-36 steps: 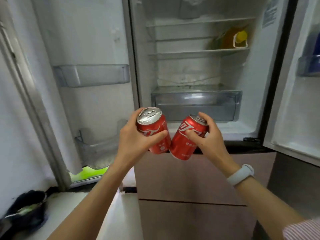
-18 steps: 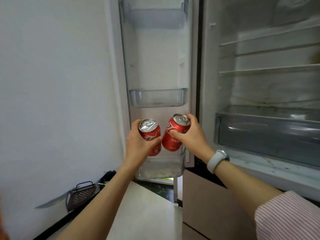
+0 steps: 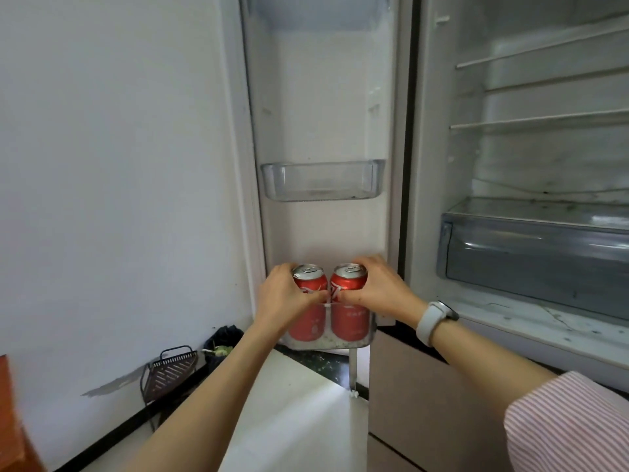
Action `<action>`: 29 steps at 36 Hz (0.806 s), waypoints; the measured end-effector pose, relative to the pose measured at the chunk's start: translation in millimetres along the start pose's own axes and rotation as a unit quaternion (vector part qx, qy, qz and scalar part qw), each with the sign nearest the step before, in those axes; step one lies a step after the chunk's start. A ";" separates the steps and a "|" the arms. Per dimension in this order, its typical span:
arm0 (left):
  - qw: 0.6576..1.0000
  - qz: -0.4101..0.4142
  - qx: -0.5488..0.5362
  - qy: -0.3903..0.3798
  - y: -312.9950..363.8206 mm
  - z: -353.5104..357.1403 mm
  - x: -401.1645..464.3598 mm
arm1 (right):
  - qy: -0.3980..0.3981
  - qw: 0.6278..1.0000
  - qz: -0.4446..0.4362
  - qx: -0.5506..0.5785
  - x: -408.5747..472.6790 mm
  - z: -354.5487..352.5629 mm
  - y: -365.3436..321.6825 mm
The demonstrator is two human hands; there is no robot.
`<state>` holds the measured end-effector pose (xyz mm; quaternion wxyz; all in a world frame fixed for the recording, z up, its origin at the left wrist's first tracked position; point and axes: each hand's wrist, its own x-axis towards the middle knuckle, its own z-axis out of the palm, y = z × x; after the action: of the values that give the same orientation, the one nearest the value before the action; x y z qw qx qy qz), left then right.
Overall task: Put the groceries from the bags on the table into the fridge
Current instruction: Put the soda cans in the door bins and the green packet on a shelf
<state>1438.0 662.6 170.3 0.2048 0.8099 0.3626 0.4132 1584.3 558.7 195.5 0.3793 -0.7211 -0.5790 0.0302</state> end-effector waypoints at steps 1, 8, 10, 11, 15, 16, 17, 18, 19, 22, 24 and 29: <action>1.000 0.002 0.000 -0.001 2.2 -0.8 -0.2 | 0.001 1.000 0.002 0.002 0.9 0.1 -0.7; 0.999 0.000 -0.034 0.019 1.5 2.5 -7.8 | -0.006 1.000 0.003 -0.020 -0.8 4.8 1.8; 0.999 0.009 -0.023 0.029 -0.3 2.8 -10.7 | -0.007 0.998 0.000 -0.065 -1.8 5.7 5.4; 0.999 0.014 -0.002 0.031 -1.2 3.1 -12.1 | -0.002 0.996 -0.006 -0.089 -3.0 5.4 6.8; 0.992 0.037 0.109 0.050 -1.2 2.9 -18.5 | 0.018 0.988 -0.042 -0.149 -9.1 4.5 11.7; 0.991 0.035 0.117 0.050 -1.5 2.9 -19.8 | 0.018 0.987 -0.046 -0.152 -10.5 4.8 11.7; 0.991 0.036 0.123 0.050 -0.8 2.3 -21.7 | 0.018 0.987 -0.049 -0.153 -12.0 5.1 11.0; 0.990 0.039 0.122 0.052 -0.1 1.5 -24.0 | 0.019 0.987 -0.051 -0.149 -13.7 5.7 11.0; 0.990 0.045 0.118 0.055 -0.4 1.1 -26.0 | 0.022 0.988 -0.054 -0.143 -15.1 6.7 10.6; 0.988 0.071 0.110 0.085 -2.1 -1.4 -36.3 | 0.051 0.987 -0.084 -0.127 -20.1 11.7 7.9; 0.986 0.076 0.109 0.105 -6.1 -5.2 -46.7 | 0.100 0.980 -0.140 -0.103 -26.2 20.0 4.5; 0.976 0.080 0.151 0.134 -36.2 -25.9 -85.3 | 0.162 0.956 -0.241 -0.048 -54.6 57.0 -12.6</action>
<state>1368.0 622.5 118.0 -0.0037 0.7952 0.3791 0.4732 1528.6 541.5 140.7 0.4291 -0.5726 -0.6670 -0.2077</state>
